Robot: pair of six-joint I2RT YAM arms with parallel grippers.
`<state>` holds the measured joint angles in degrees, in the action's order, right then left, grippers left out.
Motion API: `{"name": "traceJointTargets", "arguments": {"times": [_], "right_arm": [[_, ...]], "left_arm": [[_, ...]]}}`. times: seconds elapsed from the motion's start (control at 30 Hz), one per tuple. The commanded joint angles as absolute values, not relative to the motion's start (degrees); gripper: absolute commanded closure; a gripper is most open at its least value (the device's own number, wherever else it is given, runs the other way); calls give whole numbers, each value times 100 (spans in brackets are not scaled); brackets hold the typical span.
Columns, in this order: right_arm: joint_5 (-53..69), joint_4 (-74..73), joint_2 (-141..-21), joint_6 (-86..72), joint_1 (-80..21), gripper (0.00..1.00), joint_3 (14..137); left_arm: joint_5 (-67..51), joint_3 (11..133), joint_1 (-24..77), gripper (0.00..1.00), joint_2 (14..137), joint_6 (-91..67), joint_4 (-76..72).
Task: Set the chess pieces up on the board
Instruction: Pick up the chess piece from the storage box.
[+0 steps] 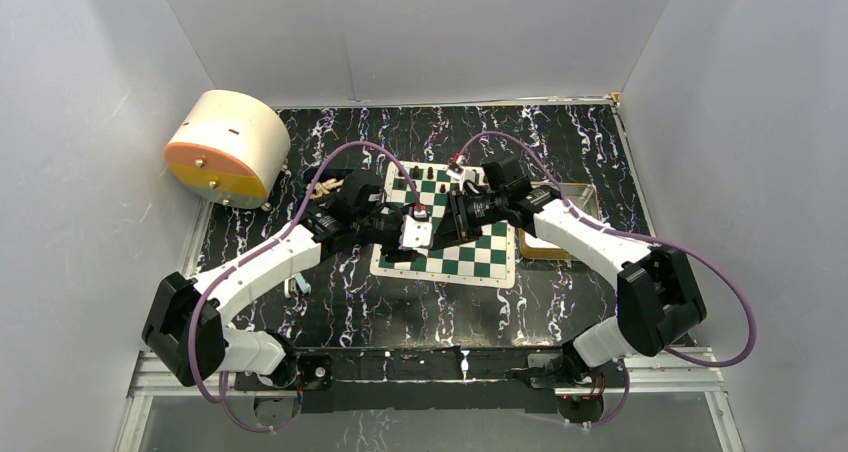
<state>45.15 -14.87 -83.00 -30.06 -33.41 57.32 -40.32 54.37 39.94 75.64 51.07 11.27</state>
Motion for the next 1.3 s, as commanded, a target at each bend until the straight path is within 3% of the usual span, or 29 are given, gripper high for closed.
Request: {"name": "traceJointTargets", "arguments": {"times": [0.0, 0.17, 0.27, 0.53, 0.77, 1.1, 1.27], "right_arm": [[4545, -1347, -8350, -3054, -3438, 83, 6082], [4664, -1240, -8343, -3120, -3454, 83, 6066], [4616, -1242, -8281, -3096, -3454, 84, 6064], [3730, -437, -7603, -3664, -3454, 84, 5488], [2686, 306, -7076, -4128, -3456, 83, 5132], [1599, 275, -6705, -3975, -3492, 83, 5241], [1630, 90, -6803, -3803, -3519, 84, 5332]], "left_arm": [[-4228, 5545, 4030, 45, 7385, 5244, 1270], [-4225, 5545, 4029, 55, 7373, 5219, 1308], [-4164, 5552, 4030, 74, 7367, 5122, 1320], [-3943, 5554, 4029, 86, 7377, 4525, 1133], [-3498, 5606, 4032, 99, 7616, 2262, 83], [-3026, 5463, 4031, 99, 7725, -253, -1203], [-3192, 5499, 4034, 99, 7917, -580, -1314]]}}
